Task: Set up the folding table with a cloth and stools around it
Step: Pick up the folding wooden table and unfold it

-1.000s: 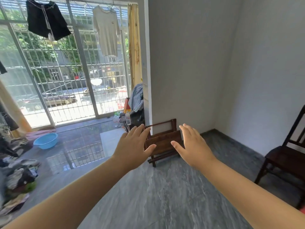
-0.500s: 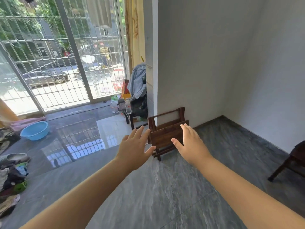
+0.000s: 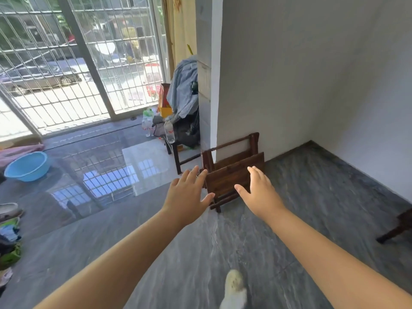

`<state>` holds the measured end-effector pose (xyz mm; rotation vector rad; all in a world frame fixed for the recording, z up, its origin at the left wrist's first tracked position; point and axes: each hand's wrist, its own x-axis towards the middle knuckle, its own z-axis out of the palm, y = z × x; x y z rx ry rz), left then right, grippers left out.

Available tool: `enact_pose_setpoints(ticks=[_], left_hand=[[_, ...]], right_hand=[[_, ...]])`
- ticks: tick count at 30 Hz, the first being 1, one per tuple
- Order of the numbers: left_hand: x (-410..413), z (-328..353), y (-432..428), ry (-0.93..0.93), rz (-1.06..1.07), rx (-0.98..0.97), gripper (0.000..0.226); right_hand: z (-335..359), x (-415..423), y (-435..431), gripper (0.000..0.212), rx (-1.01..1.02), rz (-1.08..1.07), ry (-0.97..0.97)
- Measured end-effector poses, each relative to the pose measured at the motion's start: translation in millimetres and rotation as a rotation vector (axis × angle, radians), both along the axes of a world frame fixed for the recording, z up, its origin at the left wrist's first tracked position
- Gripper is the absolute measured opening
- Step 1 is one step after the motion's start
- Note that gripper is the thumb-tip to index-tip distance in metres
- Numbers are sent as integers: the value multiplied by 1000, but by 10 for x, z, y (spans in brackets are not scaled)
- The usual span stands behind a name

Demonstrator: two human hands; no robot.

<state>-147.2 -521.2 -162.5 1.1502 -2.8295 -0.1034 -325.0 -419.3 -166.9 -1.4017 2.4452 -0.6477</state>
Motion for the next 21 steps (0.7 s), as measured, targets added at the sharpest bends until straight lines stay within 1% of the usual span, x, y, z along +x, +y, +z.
enact_pose_setpoints(ticks=[7, 11, 16, 21], left_hand=[[-807, -365, -1121, -52, 53, 41, 72], [-1337, -650, -1865, -71, 101, 89, 74], [-1822, -1077, -2605, -88, 134, 145, 74], [-2156, -1665, -3273, -115, 132, 222, 74]], right_hand=[[-425, -891, -1319, 70, 25, 24, -55], [-717, -1465, -2122, 68, 70, 18, -140], [-1128, -1997, -2948, 65, 133, -18, -214], [-1643, -2319, -3611, 61, 188, -78, -282]])
